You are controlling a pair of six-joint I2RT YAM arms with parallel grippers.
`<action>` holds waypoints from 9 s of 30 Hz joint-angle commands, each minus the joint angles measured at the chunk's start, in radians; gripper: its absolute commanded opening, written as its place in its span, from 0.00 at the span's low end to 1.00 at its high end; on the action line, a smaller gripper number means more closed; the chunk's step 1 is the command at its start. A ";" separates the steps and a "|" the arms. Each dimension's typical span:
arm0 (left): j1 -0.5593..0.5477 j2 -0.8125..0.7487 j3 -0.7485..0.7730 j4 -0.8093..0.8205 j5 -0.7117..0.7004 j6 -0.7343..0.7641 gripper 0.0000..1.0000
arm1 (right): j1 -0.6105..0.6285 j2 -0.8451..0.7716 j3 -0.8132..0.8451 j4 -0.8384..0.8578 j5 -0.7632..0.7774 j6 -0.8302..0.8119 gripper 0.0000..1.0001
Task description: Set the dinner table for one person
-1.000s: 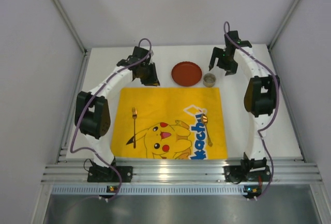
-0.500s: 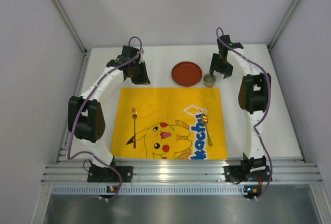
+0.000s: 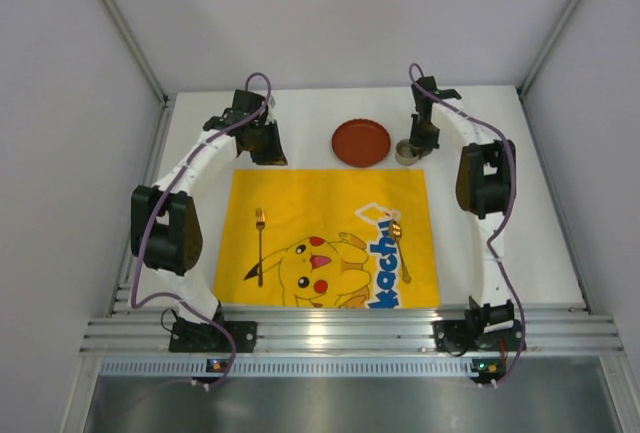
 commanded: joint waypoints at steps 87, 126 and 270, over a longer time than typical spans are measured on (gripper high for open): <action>-0.123 0.711 0.783 0.131 0.178 -0.196 0.45 | -0.089 -1.099 -0.932 0.032 -0.011 -0.040 0.87; -0.083 0.737 0.740 0.150 0.146 -0.121 0.38 | -0.112 -0.797 -0.760 0.058 -0.077 -0.017 0.87; 0.273 -0.204 -1.164 1.735 -0.198 0.315 0.99 | -0.144 -0.910 -1.876 2.262 -0.138 -0.462 1.00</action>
